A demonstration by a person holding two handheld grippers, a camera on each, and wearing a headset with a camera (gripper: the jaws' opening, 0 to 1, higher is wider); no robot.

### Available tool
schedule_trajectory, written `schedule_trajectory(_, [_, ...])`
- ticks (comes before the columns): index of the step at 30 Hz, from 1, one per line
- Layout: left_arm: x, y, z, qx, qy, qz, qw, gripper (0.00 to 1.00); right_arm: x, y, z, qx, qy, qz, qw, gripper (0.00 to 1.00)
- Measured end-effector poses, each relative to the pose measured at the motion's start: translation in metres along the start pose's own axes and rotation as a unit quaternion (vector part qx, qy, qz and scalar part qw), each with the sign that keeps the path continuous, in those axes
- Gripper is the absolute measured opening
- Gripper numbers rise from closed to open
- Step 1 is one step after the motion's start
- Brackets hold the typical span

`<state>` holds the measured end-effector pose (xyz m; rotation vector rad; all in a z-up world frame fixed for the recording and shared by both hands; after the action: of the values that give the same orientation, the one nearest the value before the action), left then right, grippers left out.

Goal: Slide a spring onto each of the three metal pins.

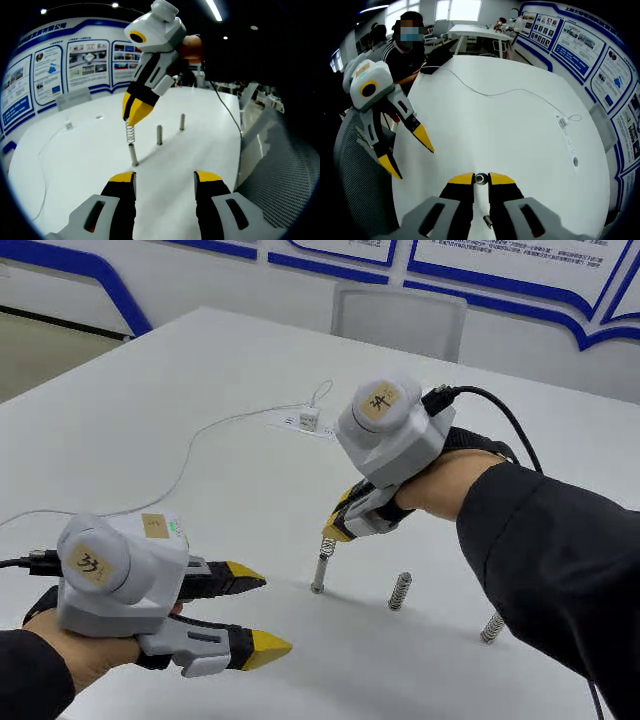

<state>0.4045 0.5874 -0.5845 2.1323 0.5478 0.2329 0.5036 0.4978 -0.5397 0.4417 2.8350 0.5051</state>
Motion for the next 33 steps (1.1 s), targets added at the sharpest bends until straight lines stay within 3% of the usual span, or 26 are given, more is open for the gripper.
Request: schedule_trajectory(33, [-0.001, -0.003, 0.002, 0.006, -0.004, -0.002, 1.0, 0.47, 0.003, -0.012, 0.041, 0.017, 0.013, 0.031, 0.9993, 0.12])
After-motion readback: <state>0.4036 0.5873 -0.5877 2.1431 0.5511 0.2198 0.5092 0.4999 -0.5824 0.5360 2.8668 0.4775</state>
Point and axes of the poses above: the centre of the closed fingertips' face, and the gripper's own axes: z roughly forward along the fingers, x roughly to its left, y roughly out of its top, the point moved 5 cm from there along -z, roughly backward along the fingers, and after that the axes turned 11 degrees about x, right-handed, at the moved point
